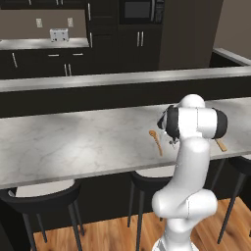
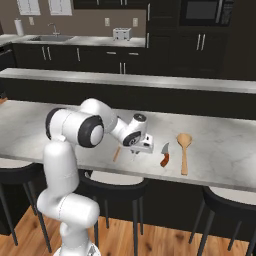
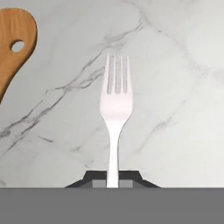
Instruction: Pick up the metallic utensils from the counter and place them in the open drawer. Make sure not to pick up any wooden utensils.
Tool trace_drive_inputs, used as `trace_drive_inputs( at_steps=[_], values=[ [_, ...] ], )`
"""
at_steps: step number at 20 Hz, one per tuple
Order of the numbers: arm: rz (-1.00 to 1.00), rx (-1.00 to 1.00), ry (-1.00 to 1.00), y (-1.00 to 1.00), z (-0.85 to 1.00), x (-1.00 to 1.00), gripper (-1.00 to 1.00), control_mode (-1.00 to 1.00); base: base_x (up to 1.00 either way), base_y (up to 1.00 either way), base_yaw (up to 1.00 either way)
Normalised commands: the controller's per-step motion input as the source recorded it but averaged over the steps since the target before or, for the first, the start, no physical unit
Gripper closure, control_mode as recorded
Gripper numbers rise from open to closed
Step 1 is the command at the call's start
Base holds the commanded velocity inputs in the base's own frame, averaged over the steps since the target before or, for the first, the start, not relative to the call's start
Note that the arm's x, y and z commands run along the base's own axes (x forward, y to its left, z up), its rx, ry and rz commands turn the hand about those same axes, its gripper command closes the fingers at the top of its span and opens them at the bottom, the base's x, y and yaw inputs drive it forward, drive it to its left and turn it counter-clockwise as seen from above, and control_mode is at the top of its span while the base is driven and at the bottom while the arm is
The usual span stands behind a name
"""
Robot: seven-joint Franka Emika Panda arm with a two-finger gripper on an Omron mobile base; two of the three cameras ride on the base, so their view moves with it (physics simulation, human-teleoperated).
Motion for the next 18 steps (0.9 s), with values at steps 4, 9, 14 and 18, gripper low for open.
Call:
trace_drive_inputs(
  at_steps=[4, 9, 14, 18],
  values=[
    [0.00, -0.02, -0.10, 0.18, -0.29, -0.75, 1.00, -1.00, 0.00, 0.00, 0.00],
    [0.00, 0.00, -0.01, 0.01, 0.59, -0.34, 1.00, -1.00, 0.00, 0.00, 0.00],
    [0.00, 0.00, 0.00, 0.02, 1.00, -0.33, 1.00, -1.00, 0.00, 0.00, 0.00],
    [0.00, -0.01, 0.00, 0.04, 1.00, -0.37, 1.00, -1.00, 0.00, 0.00, 0.00]
  ],
)
